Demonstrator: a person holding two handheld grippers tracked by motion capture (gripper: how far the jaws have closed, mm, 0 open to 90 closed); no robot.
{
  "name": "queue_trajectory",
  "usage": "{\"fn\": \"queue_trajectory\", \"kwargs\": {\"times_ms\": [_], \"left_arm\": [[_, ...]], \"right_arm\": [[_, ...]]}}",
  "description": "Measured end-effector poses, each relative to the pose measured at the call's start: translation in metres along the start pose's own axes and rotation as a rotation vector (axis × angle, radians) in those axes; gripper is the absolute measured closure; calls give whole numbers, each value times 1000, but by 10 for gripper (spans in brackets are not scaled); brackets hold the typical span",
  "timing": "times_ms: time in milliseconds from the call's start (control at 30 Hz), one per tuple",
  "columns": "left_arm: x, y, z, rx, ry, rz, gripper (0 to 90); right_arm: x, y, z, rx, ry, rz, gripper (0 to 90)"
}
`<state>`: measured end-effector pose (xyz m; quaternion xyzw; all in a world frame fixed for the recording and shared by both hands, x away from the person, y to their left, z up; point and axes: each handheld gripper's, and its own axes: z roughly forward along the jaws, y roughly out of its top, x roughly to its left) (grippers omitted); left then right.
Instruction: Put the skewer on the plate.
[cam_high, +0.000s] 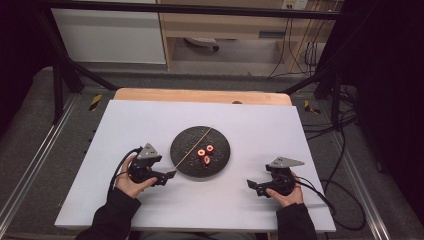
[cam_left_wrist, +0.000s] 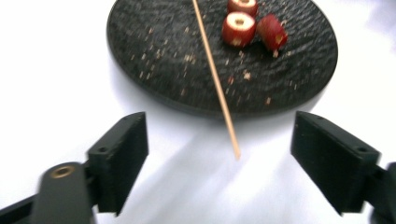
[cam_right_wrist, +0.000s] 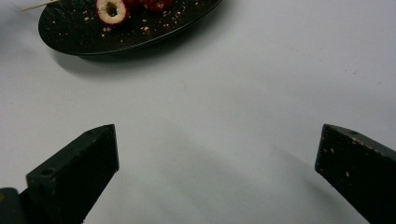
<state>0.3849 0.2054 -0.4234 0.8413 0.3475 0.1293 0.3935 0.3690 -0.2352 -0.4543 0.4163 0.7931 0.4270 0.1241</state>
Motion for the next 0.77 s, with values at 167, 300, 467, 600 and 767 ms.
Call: {"fn": "queue_trajectory", "kwargs": {"times_ms": [167, 300, 467, 600, 767], "left_arm": [[7, -21, -11, -4, 15, -12, 75], [11, -34, -19, -17, 37, -24, 46], [14, -49, -29, -28, 63, -16, 24], [17, -57, -32, -27, 65, -33, 24], [20, -59, -32, -24, 62, -43, 27]], "right_arm": [[0, 0, 0, 1, 0, -3, 6], [0, 0, 0, 5, -1, -6, 6], [1, -1, 1, 9, 2, -7, 6], [1, -2, 1, 19, 6, -9, 6], [1, -1, 0, 19, 9, -16, 6]]}}
